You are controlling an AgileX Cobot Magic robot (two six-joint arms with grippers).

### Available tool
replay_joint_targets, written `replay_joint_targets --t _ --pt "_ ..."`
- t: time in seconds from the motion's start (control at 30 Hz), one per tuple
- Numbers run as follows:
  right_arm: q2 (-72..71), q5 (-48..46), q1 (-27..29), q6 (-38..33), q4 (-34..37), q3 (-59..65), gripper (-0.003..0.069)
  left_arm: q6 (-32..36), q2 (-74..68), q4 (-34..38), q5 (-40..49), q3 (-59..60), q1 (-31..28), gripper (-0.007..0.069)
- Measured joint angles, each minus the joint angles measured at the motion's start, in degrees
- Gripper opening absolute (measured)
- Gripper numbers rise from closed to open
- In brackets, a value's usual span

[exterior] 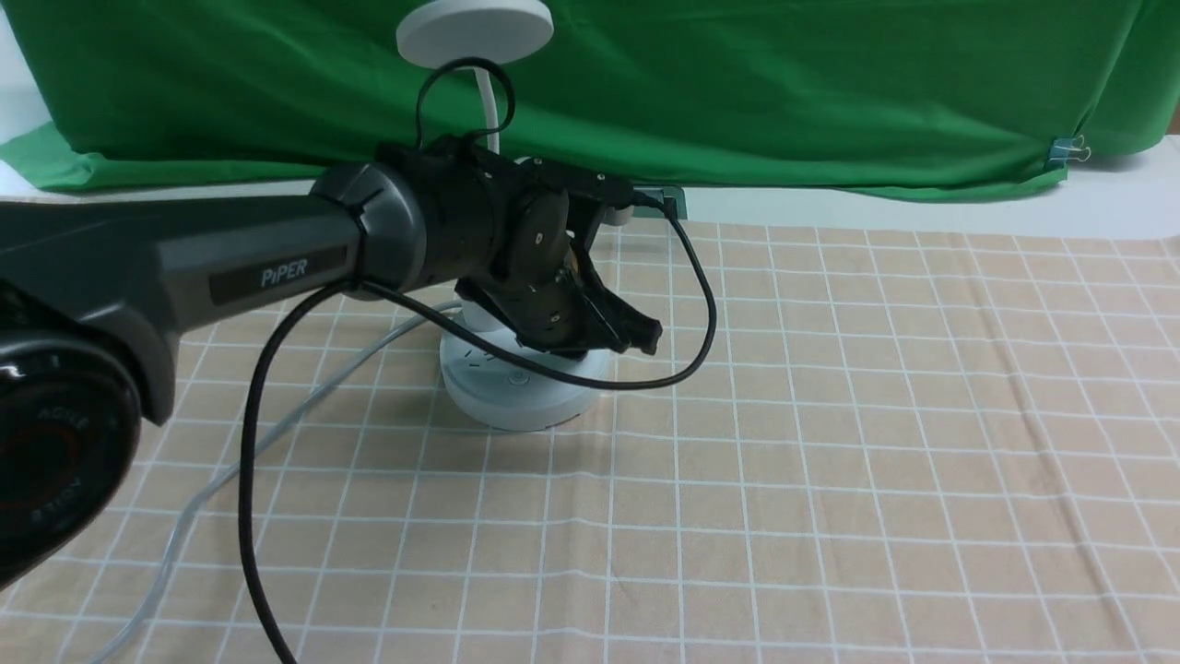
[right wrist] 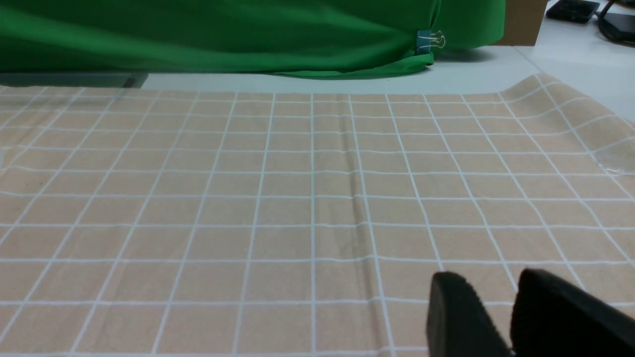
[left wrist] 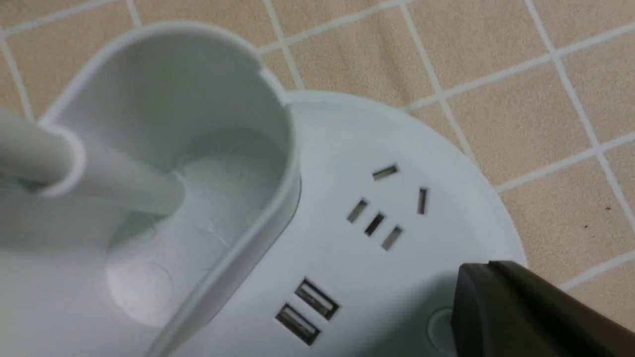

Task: Turn on the table lamp on the light coffee tablecloth with your hand.
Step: 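Press the power button on the lamp base to turn the lamp on with the left gripper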

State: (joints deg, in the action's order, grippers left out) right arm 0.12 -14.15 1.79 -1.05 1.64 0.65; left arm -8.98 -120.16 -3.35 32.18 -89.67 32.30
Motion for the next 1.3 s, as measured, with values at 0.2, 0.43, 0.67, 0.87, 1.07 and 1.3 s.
replay_joint_targets --t 0.2,0.43,0.67,0.87,1.07,1.3 --pt "0.00 -0.08 0.00 0.00 0.00 0.00 0.0238 -0.05 0.20 -1.39 1.35 0.00 0.00 0.0000" --pt "0.00 -0.08 0.00 0.00 0.00 0.00 0.0238 -0.05 0.00 -1.47 1.72 0.00 0.00 0.0000" --pt "0.00 -0.08 0.00 0.00 0.00 0.00 0.0238 -0.05 -1.33 -1.73 2.06 -0.58 0.00 0.0000" --pt "0.00 -0.08 0.00 0.00 0.00 0.00 0.0238 -0.05 -2.27 -1.54 3.27 -1.26 0.00 0.0000" --pt "0.00 -0.03 0.00 0.00 0.00 0.00 0.0238 -0.05 0.44 0.44 5.40 -0.53 0.00 0.0000" --pt "0.00 -0.03 0.00 0.00 0.00 0.00 0.0238 7.95 11.75 10.50 10.54 6.80 0.92 0.0000"
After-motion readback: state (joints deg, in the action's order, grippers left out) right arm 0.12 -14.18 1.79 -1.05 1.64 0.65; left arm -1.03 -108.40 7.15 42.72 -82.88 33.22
